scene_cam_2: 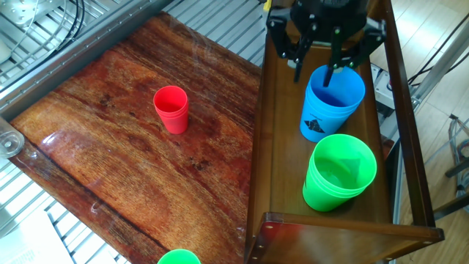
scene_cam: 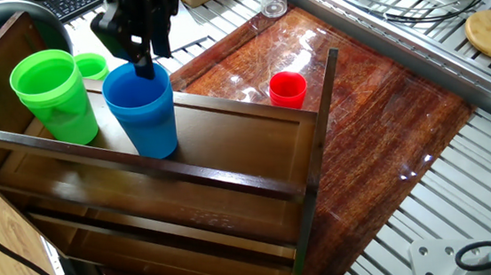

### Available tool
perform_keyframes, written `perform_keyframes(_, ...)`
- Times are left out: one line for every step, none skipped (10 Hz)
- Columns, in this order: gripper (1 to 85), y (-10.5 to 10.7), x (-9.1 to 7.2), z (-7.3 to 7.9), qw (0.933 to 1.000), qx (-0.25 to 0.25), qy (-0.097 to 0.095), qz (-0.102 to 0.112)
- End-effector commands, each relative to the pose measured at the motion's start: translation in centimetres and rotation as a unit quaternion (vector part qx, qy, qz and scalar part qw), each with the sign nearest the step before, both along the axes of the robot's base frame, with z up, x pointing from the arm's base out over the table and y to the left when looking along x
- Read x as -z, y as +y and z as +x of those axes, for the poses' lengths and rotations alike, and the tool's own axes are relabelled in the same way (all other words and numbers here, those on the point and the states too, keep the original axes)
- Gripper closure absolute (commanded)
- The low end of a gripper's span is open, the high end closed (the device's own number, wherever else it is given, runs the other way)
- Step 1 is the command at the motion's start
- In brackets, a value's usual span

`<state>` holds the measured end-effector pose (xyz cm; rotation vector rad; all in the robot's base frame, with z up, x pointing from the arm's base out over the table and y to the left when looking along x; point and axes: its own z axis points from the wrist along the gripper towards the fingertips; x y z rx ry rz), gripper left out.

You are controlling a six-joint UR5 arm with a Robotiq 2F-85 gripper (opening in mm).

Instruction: Take the cups off the shelf and stack them together

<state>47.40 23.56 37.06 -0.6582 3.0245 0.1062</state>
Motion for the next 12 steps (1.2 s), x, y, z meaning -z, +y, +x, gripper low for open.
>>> perform_keyframes(46.0, 0.4, 1.3, 0.5, 0.9998, -0.011, -0.008, 0.011)
perform_keyframes(46.3, 0.4, 1.5, 0.7, 0.9997, -0.015, -0.012, 0.012)
perform_keyframes(47.0, 0.4, 1.6, 0.8, 0.9997, -0.016, -0.014, 0.014)
perform_keyframes(48.3, 0.4, 1.6, 0.9, 0.9997, -0.016, -0.015, 0.014)
perform_keyframes(49.7, 0.3, 1.7, 1.0, 0.9996, -0.017, -0.016, 0.014)
perform_keyframes(52.0, 0.3, 1.7, 1.1, 0.9996, -0.017, -0.019, 0.014)
perform_keyframes(53.7, 0.4, 1.7, 1.2, 0.9996, -0.015, -0.019, 0.015)
perform_keyframes(56.3, 0.5, 1.7, 1.3, 0.9996, -0.013, -0.021, 0.016)
perform_keyframes(56.7, 0.6, 1.7, 1.4, 0.9995, -0.012, -0.022, 0.019)
perform_keyframes(58.0, 0.6, 1.7, 1.4, 0.9995, -0.012, -0.024, 0.018)
perform_keyframes(59.3, 0.6, 1.8, 1.5, 0.9994, -0.011, -0.025, 0.019)
perform_keyframes(62.3, 0.6, 1.8, 1.6, 0.9994, -0.009, -0.027, 0.018)
